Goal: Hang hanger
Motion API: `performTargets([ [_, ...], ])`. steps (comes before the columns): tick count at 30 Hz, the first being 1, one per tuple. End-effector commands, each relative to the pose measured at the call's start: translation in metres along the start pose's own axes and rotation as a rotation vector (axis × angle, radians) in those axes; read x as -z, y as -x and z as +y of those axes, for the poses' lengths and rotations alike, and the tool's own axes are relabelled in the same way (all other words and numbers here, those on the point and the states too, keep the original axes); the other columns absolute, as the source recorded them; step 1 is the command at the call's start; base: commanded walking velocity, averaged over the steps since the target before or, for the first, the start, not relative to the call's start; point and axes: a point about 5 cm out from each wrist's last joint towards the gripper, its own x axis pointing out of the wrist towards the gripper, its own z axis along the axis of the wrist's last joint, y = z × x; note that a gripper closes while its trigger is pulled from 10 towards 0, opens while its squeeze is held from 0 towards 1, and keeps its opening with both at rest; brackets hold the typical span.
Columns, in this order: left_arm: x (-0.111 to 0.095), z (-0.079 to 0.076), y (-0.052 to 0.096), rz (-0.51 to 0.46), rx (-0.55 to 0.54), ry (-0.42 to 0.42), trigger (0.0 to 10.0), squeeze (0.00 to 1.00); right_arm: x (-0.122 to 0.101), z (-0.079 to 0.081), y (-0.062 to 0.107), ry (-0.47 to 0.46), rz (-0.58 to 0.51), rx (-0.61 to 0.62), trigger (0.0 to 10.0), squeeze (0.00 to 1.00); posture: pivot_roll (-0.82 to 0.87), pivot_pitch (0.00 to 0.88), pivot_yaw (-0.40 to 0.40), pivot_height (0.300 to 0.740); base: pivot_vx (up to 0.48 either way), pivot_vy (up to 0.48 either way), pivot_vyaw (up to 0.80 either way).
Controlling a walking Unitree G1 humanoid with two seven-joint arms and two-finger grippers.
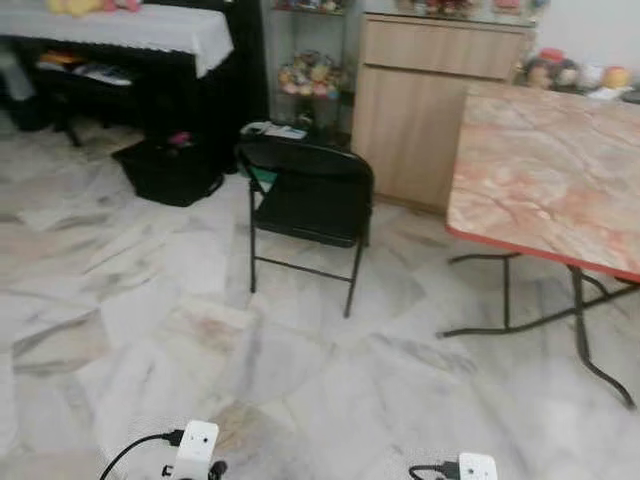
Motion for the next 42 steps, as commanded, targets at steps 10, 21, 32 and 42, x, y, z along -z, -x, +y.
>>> performTargets([
  [10, -0.0022, 0.0024, -0.0003, -0.007, 0.011, -0.014, 10.0, 0.00, 0.0049, 0.0015, 0.0021, -0.016, 0.003, 0.016, 10.0, 0.00, -0.18, 0.000, 0.015, 0.740, 0.000, -0.111, -0.23],
  [21, -0.0044, 0.0029, -0.0008, -0.011, 0.013, -0.013, 10.0, 0.00, 0.0028, 0.0022, 0.0014, -0.019, -0.004, 0.014, 10.0, 0.00, -0.18, 0.000, 0.016, 0.740, 0.000, -0.321, 0.00],
  [32, -0.0048, 0.0024, -0.0010, -0.012, 0.017, -0.011, 10.0, 0.00, 0.0031, 0.0019, 0.0012, -0.020, 0.005, 0.013, 10.0, 0.00, -0.18, 0.000, 0.015, 0.740, 0.000, -0.322, -0.07],
  [42, -0.0047, 0.0026, -0.0010, -0.009, 0.017, -0.011, 10.0, 0.00, 0.0025, 0.0023, 0.0011, -0.017, -0.001, 0.009, 10.0, 0.00, -0.17, 0.000, 0.015, 0.740, 0.000, -0.290, -0.38],
])
